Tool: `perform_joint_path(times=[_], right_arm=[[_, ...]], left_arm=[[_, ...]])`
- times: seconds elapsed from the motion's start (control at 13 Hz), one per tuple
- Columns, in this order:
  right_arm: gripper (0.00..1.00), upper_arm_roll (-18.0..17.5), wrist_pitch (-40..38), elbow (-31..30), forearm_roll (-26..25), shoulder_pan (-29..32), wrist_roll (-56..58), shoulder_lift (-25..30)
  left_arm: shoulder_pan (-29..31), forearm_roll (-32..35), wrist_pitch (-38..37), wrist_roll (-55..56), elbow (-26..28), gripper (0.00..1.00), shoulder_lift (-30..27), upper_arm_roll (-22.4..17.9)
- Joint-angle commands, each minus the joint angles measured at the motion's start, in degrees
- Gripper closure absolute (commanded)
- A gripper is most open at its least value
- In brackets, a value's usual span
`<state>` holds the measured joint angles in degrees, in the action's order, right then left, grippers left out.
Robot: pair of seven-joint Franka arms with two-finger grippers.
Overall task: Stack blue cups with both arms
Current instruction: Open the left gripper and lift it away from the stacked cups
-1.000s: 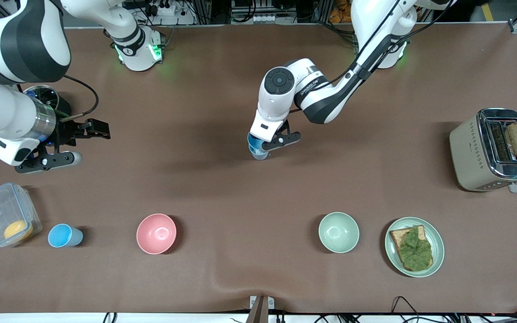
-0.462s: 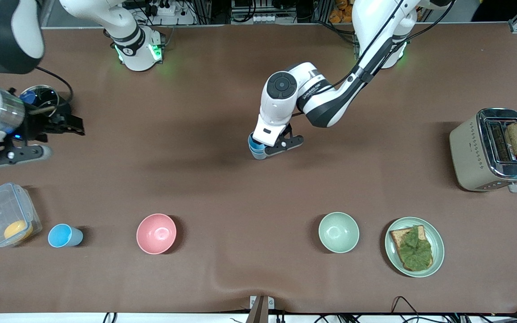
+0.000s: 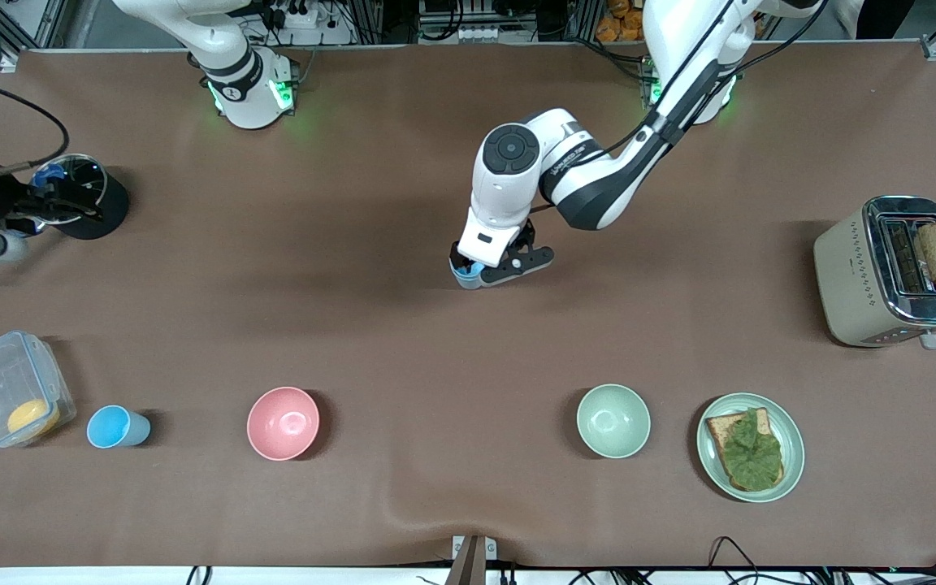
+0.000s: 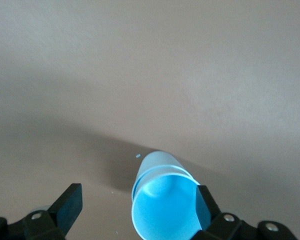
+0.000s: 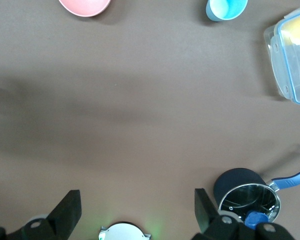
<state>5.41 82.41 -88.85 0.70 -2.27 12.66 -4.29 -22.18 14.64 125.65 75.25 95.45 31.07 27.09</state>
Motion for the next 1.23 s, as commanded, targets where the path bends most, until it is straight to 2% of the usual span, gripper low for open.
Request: perform_joint_path(times=[0.0,0.15,0.31,0.54,0.69,1.0,1.08,1.15], right_arm=[[0.0,-4.09,5.64,-6.94,-1.23,6.39,1.14,4.72],[0.0,-3.92,8.71,-7.56,-1.4,6.41,1.58,5.69],[0.0,-3.74,15.92,-8.88,-1.49,6.23,1.67,7.88],[0.0,-3.31,9.45,-9.76,-1.41,5.44,1.67,10.17],[0.0,-2.69,9.44,-9.33,-1.14,5.7,1.67,9.48],[0.0,-2.69,9.53,-8.71,-1.14,5.53,1.67,8.95],[0.0,-2.86,9.53,-8.28,-1.05,5.27,1.58,8.86],[0.0,-2.95,9.53,-7.92,-0.97,4.74,1.58,8.86]], left_arm=[[1.52,2.06,-6.8,-0.97,-4.55,0.0,-1.01,-0.19],[3.89,2.06,-9.53,-3.6,-6.14,0.0,-2.06,-0.19],[7.05,1.98,-13.21,-7.9,-6.93,0.0,-4.86,-0.11],[12.41,1.1,-19.02,-15.55,-9.56,0.0,-8.21,0.33],[14.88,1.01,-22.54,-19.68,-11.15,0.0,-10.14,0.33],[22.25,-1.45,-27.63,-32.76,-10.9,0.0,-15.94,0.16],[23.14,-1.98,-30.17,-37.15,-10.81,0.0,-17.61,-0.19],[23.41,-3.37,-32.46,-41.46,-10.63,0.0,-19.02,-2.37]])
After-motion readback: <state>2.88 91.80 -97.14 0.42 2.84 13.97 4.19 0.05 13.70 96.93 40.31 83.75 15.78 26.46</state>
